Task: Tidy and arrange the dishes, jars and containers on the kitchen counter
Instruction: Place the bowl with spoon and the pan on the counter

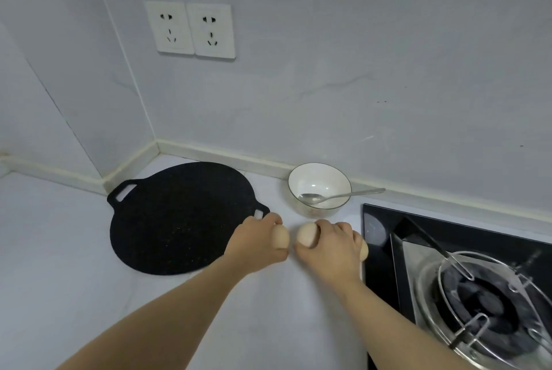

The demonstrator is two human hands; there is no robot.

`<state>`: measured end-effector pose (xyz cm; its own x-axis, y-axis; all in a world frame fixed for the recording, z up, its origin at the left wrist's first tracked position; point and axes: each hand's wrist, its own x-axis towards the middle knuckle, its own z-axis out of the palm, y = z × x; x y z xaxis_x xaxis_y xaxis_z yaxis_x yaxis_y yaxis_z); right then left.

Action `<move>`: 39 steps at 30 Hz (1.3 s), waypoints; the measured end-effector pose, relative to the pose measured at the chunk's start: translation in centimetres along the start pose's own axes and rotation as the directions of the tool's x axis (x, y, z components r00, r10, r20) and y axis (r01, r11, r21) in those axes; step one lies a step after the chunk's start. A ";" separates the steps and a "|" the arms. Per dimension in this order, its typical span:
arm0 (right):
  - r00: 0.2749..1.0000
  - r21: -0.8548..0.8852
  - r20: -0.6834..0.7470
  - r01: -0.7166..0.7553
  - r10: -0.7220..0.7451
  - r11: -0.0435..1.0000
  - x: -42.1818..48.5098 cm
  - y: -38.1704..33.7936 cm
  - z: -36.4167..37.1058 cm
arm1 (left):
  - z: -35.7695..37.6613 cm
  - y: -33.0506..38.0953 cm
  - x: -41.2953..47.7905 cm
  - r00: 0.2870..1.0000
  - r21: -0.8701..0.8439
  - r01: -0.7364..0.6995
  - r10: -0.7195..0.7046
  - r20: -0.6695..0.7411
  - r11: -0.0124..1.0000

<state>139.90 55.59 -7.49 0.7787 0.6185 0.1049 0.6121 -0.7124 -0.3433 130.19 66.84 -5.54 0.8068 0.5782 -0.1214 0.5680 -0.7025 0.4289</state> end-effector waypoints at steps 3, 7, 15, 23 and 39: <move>1.000 -0.006 -0.017 0.013 -0.014 1.000 0.8 -0.1 0.4 | 0.5 -0.3 1.2 1.000 0.012 -0.017 0.017 0.009 1.000; 1.000 -0.019 -0.015 0.007 -0.007 1.000 1.4 0.1 0.6 | 1.0 -0.4 2.3 0.999 0.010 -0.038 0.038 0.012 0.999; 0.999 0.005 0.048 -0.012 0.012 1.000 1.7 0.8 0.5 | 1.5 -0.3 3.5 0.996 0.049 -0.081 0.078 0.048 0.996; 0.991 -0.033 0.137 0.006 -0.001 0.999 2.3 1.2 0.4 | 1.9 -0.8 4.3 0.993 0.071 -0.101 0.096 0.075 0.992; 0.974 -0.086 0.224 0.048 -0.027 0.995 2.3 1.3 0.0 | 1.8 -0.2 4.6 0.982 0.142 -0.154 0.135 0.133 0.978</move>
<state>142.50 56.11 -7.71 0.7112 0.6962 -0.0976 0.6580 -0.7081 -0.2561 134.06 68.92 -7.78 0.8906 0.4174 -0.1807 0.4544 -0.8346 0.3113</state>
